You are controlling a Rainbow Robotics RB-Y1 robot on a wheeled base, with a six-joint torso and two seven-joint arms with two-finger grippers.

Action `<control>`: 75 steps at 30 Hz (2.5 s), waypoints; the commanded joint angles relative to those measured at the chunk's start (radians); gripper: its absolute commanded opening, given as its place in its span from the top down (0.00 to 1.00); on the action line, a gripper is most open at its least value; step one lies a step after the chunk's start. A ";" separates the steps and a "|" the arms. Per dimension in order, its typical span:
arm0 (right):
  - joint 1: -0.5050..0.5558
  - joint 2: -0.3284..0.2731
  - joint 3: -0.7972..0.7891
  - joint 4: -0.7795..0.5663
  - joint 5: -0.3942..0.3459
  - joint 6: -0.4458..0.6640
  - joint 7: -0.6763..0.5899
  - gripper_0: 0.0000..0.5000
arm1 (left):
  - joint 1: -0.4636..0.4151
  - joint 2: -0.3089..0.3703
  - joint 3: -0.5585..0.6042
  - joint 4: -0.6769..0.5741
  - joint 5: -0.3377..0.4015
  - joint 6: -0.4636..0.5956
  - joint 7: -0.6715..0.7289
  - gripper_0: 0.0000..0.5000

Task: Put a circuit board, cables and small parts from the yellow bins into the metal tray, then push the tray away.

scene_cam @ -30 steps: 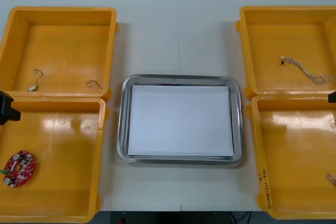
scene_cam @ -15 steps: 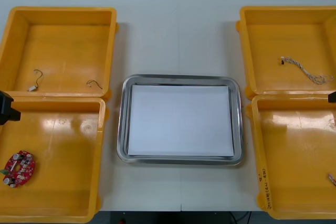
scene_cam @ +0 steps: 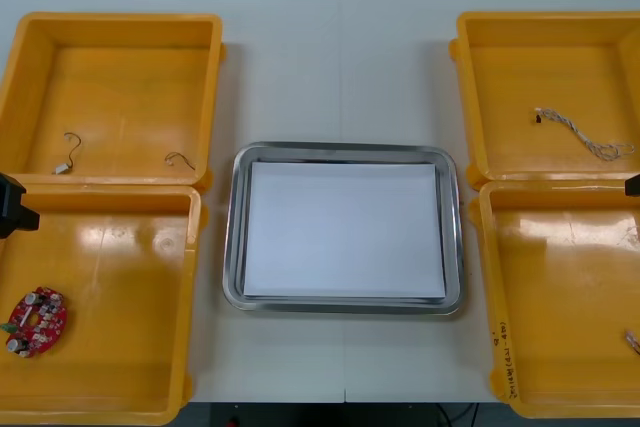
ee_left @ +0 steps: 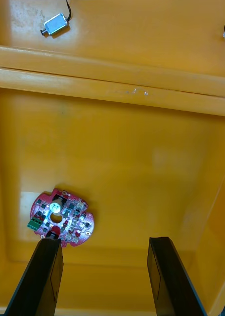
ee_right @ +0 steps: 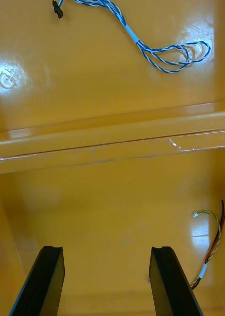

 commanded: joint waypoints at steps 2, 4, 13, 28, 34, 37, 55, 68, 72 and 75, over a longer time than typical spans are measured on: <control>0.009 -0.049 -0.029 -0.004 -0.006 0.005 0.018 0.00 | -0.004 0.040 0.032 -0.004 0.000 -0.005 -0.031 0.00; 0.009 -0.049 -0.029 -0.004 -0.006 0.005 0.018 0.00 | -0.004 0.040 0.032 -0.004 0.000 -0.005 -0.031 0.00; 0.009 -0.049 -0.029 -0.004 -0.006 0.005 0.018 0.00 | -0.004 0.040 0.032 -0.004 0.000 -0.005 -0.031 0.00; 0.009 -0.049 -0.029 -0.004 -0.006 0.005 0.018 0.00 | -0.004 0.040 0.032 -0.004 0.000 -0.005 -0.031 0.00; 0.009 -0.049 -0.029 -0.004 -0.006 0.005 0.018 0.00 | -0.004 0.040 0.032 -0.004 0.000 -0.005 -0.031 0.00; 0.009 -0.049 -0.029 -0.004 -0.006 0.005 0.018 0.00 | -0.004 0.040 0.032 -0.004 0.000 -0.005 -0.031 0.00; 0.009 -0.049 -0.029 -0.004 -0.006 0.005 0.018 0.00 | -0.004 0.040 0.032 -0.004 0.000 -0.005 -0.031 0.00; 0.009 -0.049 -0.029 -0.004 -0.006 0.005 0.018 0.00 | -0.004 0.040 0.032 -0.004 0.000 -0.005 -0.031 0.00; 0.009 -0.049 -0.029 -0.004 -0.006 0.005 0.018 0.00 | -0.004 0.040 0.032 -0.004 0.000 -0.005 -0.031 0.00; 0.009 -0.049 -0.029 -0.004 -0.006 0.005 0.018 0.00 | -0.004 0.040 0.032 -0.004 0.000 -0.005 -0.031 0.00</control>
